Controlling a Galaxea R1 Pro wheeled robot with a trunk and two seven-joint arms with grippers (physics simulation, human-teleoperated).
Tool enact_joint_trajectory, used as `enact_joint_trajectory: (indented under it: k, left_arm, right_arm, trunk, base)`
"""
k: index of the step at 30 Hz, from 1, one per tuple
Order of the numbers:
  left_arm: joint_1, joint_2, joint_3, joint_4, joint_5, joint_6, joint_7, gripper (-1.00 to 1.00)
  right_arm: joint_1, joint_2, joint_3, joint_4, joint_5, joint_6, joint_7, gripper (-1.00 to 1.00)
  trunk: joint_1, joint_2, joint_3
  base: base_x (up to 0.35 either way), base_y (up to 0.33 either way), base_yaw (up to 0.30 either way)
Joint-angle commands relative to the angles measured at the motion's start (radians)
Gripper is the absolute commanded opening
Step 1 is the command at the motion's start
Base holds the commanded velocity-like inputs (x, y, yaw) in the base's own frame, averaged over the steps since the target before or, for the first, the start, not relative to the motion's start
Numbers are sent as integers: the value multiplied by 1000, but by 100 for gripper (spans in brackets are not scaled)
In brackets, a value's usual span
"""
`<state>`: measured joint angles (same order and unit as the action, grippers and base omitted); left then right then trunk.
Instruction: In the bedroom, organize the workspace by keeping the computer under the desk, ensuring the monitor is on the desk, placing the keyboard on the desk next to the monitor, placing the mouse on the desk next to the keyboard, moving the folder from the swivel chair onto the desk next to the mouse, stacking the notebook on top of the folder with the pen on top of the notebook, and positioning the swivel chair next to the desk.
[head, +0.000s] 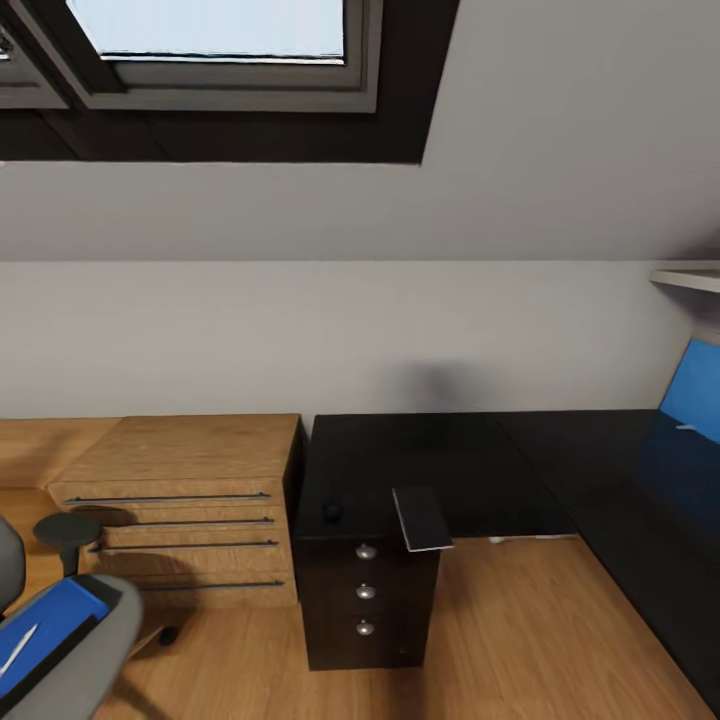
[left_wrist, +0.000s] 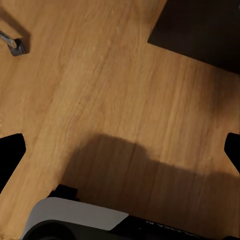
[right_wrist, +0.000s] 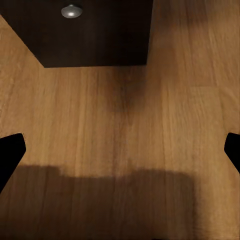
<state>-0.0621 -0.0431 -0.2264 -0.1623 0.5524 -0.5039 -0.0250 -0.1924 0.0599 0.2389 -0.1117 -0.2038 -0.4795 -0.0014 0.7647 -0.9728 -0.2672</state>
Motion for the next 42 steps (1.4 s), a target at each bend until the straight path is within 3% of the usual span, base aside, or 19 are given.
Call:
enact_joint_trajectory:
  k: [1, 13, 21, 42]
  left_arm:
    - [-1, 0, -7, 1, 11, -4, -3, 100]
    - [-1, 2, -7, 1, 11, -5, -3, 100]
    - [-1, 2, -7, 1, 11, -5, -3, 100]
    - [-1, 1, -10, 1, 2, -7, -4, 100]
  right_arm:
    - [-1, 0, 9, 1, -11, -4, 0, 100]
    - [-1, 9, 14, -2, -8, -5, 2, 100]
    - [-1, 29, 14, -2, -7, -5, -2, 100]
    - [-1, 29, 12, -2, -6, -5, -2, 100]
  trunk:
    - [-1, -1, -1]
    - [-1, -1, -1]
    - [-1, -1, -1]
    - [-1, -1, -6]
  base:
    - [-333, 0, 0]
    - [-104, 0, 28]
    - [-2, 0, 235]
    - [36, 0, 257]
